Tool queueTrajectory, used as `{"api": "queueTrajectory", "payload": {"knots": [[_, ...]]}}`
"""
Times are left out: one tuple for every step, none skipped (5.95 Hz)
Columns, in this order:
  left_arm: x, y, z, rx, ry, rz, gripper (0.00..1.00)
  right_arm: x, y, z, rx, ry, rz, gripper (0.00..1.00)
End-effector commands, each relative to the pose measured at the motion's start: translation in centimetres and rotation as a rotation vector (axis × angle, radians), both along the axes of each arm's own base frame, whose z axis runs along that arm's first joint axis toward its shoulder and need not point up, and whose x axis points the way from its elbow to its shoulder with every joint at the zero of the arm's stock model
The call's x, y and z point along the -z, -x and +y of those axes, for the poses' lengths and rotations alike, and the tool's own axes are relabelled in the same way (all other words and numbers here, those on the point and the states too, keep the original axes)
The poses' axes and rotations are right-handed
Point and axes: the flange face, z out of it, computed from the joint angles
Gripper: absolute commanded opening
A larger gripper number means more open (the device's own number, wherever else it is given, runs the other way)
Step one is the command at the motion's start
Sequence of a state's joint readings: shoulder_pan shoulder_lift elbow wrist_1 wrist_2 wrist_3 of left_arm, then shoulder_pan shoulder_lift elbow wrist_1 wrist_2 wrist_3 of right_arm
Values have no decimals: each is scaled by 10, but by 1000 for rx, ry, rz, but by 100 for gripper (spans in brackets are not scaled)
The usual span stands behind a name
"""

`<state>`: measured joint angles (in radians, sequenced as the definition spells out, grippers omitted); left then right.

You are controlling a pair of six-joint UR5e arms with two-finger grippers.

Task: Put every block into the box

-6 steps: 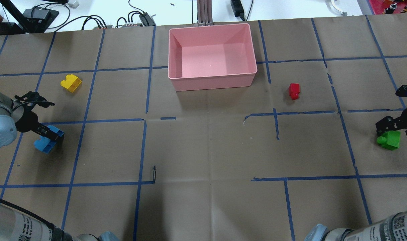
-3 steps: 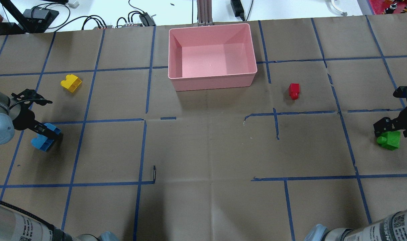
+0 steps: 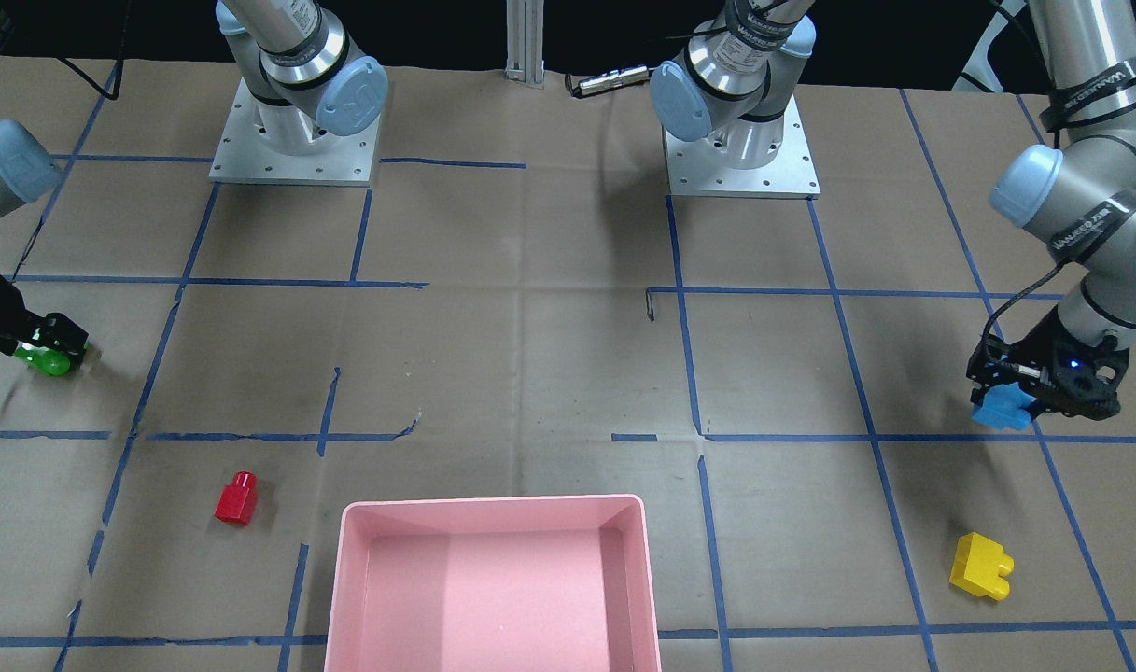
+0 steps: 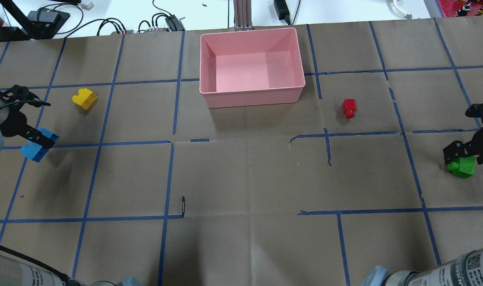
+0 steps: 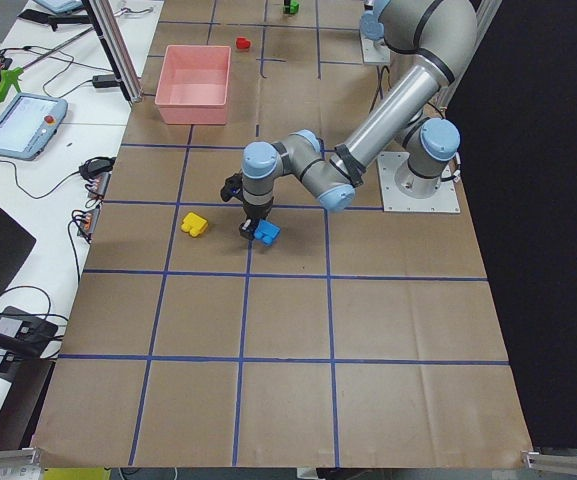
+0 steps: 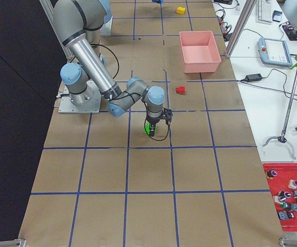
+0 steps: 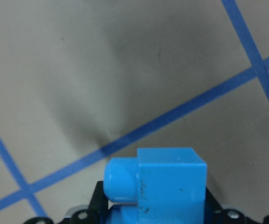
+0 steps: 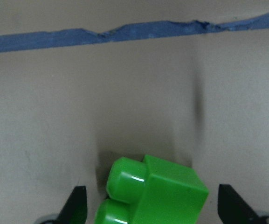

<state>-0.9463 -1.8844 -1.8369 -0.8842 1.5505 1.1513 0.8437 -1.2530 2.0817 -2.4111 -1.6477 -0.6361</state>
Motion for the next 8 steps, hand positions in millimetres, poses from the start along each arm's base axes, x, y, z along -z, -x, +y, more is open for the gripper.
{"api": "queueTrajectory", "payload": {"knots": [[-87,39,-69,8,-10,19,8,2,-2,3,1,-16,-2,72],[-100,83,-105,-80,6,37,8,3,-3,5,4,-20,-6,55],[-113,160,-138,-159,48,56,8,1,-4,6,16,-17,-3,39],[-125,236,-166,-253,89,84,8,-1,-5,6,13,-15,-1,29],[-129,301,-190,-324,108,114,8,-9,-4,1,10,-4,4,21],[-127,363,-208,-385,108,143,8,-27,-1,-6,7,26,20,19],[-112,440,-220,-451,106,175,8,-64,-11,-29,-36,70,50,19],[-81,492,-229,-486,89,189,8,-110,-23,-63,-92,115,84,6]]}}
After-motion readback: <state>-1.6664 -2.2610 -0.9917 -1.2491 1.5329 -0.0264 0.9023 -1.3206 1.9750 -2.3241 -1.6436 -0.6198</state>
